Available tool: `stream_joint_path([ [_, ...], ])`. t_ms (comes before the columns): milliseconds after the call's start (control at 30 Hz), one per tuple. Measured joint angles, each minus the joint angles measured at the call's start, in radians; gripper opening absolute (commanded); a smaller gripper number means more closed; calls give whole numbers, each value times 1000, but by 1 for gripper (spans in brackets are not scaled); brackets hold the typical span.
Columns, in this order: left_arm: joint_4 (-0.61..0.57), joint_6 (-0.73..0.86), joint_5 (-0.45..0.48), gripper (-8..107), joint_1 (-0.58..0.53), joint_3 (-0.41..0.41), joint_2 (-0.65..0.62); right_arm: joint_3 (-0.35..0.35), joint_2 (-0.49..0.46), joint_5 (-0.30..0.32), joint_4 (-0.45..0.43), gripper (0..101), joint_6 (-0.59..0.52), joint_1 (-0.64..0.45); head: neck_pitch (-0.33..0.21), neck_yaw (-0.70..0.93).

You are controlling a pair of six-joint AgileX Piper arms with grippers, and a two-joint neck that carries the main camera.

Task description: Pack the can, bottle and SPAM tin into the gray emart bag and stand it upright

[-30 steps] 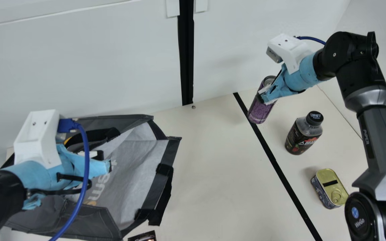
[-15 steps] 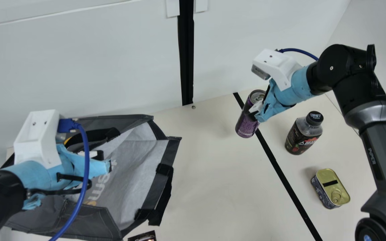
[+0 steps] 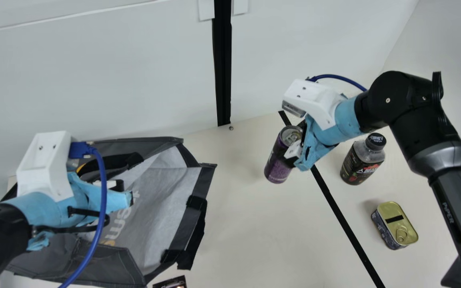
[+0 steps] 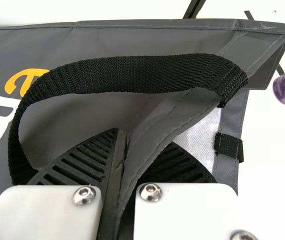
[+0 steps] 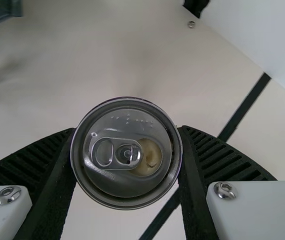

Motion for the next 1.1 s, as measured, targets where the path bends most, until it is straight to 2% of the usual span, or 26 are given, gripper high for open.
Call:
stream_joint_path([
  [700, 0, 0, 0, -8, 0, 0, 0, 179, -124, 0, 91, 0, -58, 111, 0, -2],
  [1100, 0, 0, 0, -8, 0, 0, 0, 195, -170, 0, 205, 0, -62, 141, 0, 0],
])
